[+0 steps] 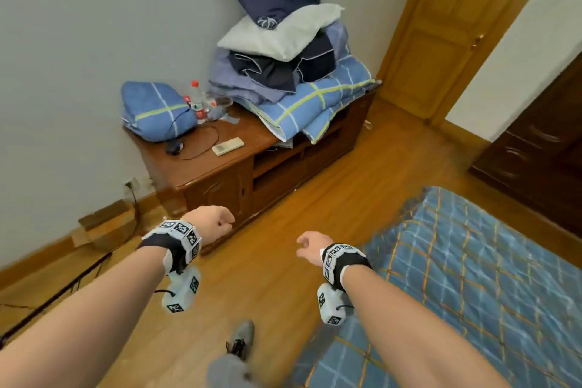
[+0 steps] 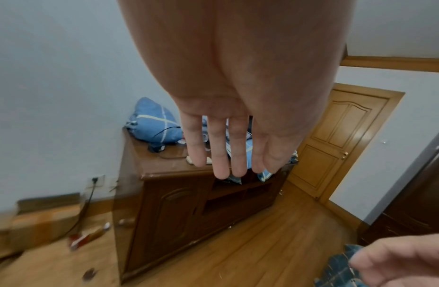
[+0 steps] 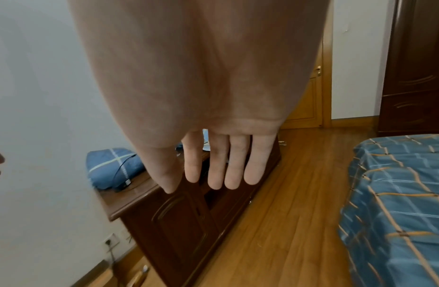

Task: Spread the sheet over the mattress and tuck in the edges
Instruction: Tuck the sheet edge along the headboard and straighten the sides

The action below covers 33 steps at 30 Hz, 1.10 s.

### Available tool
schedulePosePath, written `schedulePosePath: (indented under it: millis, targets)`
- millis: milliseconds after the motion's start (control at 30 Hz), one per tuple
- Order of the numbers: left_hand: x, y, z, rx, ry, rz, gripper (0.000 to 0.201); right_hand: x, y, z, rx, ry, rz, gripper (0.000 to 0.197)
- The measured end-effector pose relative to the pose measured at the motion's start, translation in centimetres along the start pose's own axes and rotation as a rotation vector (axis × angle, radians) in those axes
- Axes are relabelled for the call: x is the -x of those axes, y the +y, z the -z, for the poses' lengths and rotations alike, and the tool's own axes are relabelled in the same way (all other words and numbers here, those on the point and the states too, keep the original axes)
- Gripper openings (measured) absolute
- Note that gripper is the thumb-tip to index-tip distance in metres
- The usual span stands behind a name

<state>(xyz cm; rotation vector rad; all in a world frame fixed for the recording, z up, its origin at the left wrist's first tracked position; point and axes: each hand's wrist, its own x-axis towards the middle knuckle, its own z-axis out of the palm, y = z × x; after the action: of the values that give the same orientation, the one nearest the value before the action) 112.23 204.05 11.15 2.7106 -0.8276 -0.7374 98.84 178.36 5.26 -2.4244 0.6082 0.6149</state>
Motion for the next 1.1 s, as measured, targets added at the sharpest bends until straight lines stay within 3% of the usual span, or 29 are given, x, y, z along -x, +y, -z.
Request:
schedulePosePath:
  millis: [200, 300, 433, 600, 700, 833, 933, 1100]
  targets:
    - [-19.4, 0.7, 11.1, -0.102, -0.005, -0.041, 0.030, -16.5, -3.9, 10.3, -0.117, 0.043, 0.018, 0.042]
    - [-28.9, 5.5, 14.7, -0.124, 0.023, -0.156, 0.031, -21.4, -2.7, 17.8, -0.136, 0.109, -0.009, 0.039]
    - [-42.1, 14.6, 16.7, -0.175, -0.060, -0.312, 0.034, -26.0, 3.9, 27.8, -0.136, 0.161, -0.113, 0.037]
    - [-58.1, 28.3, 16.8, -0.262, -0.176, -0.540, 0.035, -31.9, 16.8, 36.9, -0.220, 0.272, -0.372, 0.039]
    - [-67.7, 36.3, 16.9, -0.295, -0.231, -0.643, 0.036, -36.0, 23.8, 41.6, -0.263, 0.260, -0.518, 0.044]
    - [-79.5, 50.6, 18.7, -0.374, -0.260, -0.790, 0.029, -38.5, 32.3, 49.2, -0.397, 0.321, -0.701, 0.042]
    - [-84.8, 62.8, 19.9, -0.414, -0.235, -0.940, 0.029, -38.4, 38.2, 55.2, -0.442, 0.422, -0.832, 0.037]
    - [-91.5, 79.4, 16.7, -0.520, -0.347, -1.194, 0.028, -40.3, 49.5, 61.4, -0.604, 0.495, -1.004, 0.034]
